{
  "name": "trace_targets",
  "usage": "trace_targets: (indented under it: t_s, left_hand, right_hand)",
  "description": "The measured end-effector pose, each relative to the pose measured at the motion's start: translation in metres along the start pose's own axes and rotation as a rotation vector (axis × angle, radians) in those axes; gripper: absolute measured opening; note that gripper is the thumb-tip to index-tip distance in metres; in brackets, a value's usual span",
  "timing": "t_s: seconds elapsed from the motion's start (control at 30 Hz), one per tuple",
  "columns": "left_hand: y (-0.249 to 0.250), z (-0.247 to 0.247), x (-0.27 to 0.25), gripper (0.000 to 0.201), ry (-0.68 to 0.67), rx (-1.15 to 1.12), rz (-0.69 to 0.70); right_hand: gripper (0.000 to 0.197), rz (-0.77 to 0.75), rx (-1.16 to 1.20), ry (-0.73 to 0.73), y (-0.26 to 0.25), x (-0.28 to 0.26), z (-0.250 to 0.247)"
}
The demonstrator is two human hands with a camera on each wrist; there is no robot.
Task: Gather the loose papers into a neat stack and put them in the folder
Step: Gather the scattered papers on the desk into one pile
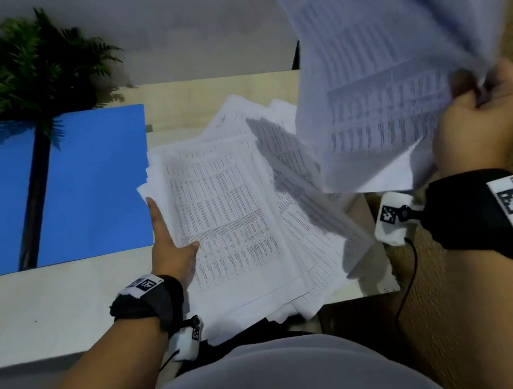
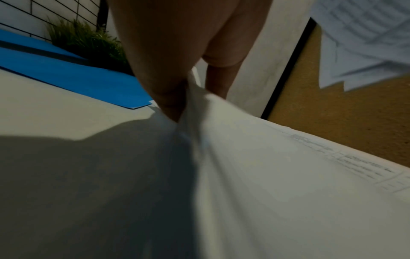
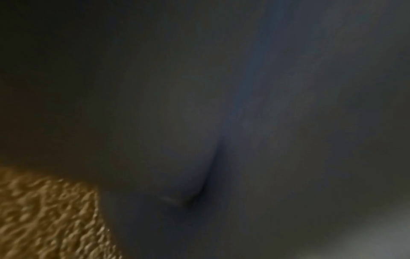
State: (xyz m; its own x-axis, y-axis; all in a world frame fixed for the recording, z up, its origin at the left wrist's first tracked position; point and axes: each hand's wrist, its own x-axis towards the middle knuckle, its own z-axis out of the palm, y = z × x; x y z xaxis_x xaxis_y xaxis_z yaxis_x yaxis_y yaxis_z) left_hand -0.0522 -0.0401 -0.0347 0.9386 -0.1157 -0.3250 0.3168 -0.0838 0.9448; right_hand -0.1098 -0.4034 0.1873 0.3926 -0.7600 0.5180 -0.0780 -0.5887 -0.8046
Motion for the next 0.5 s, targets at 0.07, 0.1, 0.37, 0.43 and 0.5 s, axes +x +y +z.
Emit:
trace_targets:
  t_s: [0.07,0.1,0.37,0.43,0.5]
  left_hand:
    - [0.002,0.001,-0.001,0.112,-0.02,0.046,-0.019]
    - [0.0,0.001,-0.001,0.099,-0.038,0.042,-0.035]
    - [0.025,0.011,-0.005,0.047,-0.004,-0.053,-0.26]
    - [0.019,0.012,-0.003,0.025,0.029,-0.122,-0.288]
    - [0.008,0.009,-0.004,0.02,0.081,0.019,-0.242]
  right_hand:
    - [0.019,0.065,0.09,-0.097,-0.005,-0.002,0.004]
    - [0.018,0.118,0.1,-0.18,-0.004,-0.008,0.01]
    - [0.012,0.496,-0.01,-0.794,0.053,-0.128,0.071]
    - [0.011,0.57,0.012,-0.849,0.065,-0.147,0.08]
    - [0.012,0.645,0.016,-0.837,0.072,-0.159,0.089]
